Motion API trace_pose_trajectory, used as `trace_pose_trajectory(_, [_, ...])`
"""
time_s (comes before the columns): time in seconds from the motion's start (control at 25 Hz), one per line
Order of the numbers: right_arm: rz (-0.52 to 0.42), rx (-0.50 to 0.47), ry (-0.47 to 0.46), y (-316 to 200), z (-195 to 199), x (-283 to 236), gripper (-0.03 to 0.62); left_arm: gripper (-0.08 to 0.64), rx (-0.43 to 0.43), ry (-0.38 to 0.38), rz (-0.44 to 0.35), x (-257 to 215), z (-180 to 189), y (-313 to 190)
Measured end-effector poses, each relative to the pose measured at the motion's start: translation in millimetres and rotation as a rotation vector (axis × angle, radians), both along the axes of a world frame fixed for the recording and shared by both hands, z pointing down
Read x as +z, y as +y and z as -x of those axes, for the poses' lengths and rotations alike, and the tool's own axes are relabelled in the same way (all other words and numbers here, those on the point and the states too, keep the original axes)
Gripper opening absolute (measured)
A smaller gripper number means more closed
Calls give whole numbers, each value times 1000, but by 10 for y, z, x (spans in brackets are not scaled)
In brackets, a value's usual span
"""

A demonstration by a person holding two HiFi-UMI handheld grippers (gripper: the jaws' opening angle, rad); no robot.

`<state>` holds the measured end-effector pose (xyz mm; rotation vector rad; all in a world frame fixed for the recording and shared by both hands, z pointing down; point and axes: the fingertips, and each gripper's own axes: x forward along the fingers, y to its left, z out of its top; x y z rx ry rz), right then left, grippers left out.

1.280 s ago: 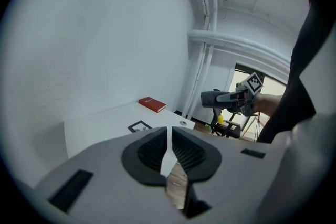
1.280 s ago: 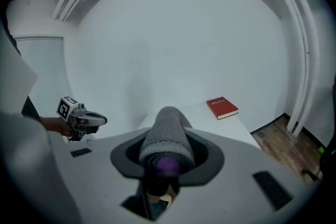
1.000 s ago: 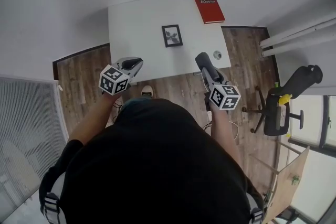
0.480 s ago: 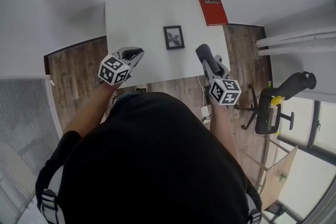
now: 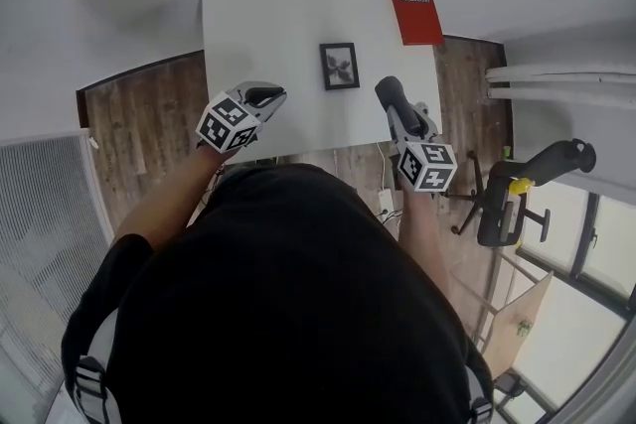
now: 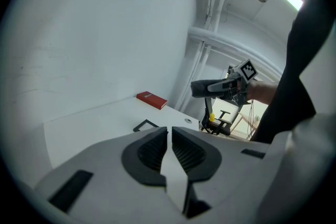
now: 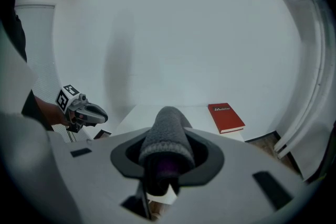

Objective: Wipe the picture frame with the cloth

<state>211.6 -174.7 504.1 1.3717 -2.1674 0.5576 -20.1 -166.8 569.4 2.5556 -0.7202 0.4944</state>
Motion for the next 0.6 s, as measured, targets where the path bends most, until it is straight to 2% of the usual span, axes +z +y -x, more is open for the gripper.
trace_pose_trajectory(0.2, [26, -45, 53, -154, 75, 143, 109, 34, 27, -8, -5, 66, -39, -77])
trace_pose_trajectory(0.44, [59, -117, 70, -476, 93, 386, 109, 35, -10, -20, 27, 240, -103, -173])
trace_pose_trajectory(0.6, [83, -198, 70, -735, 139, 561, 109, 35, -23, -62, 41, 356, -191, -214])
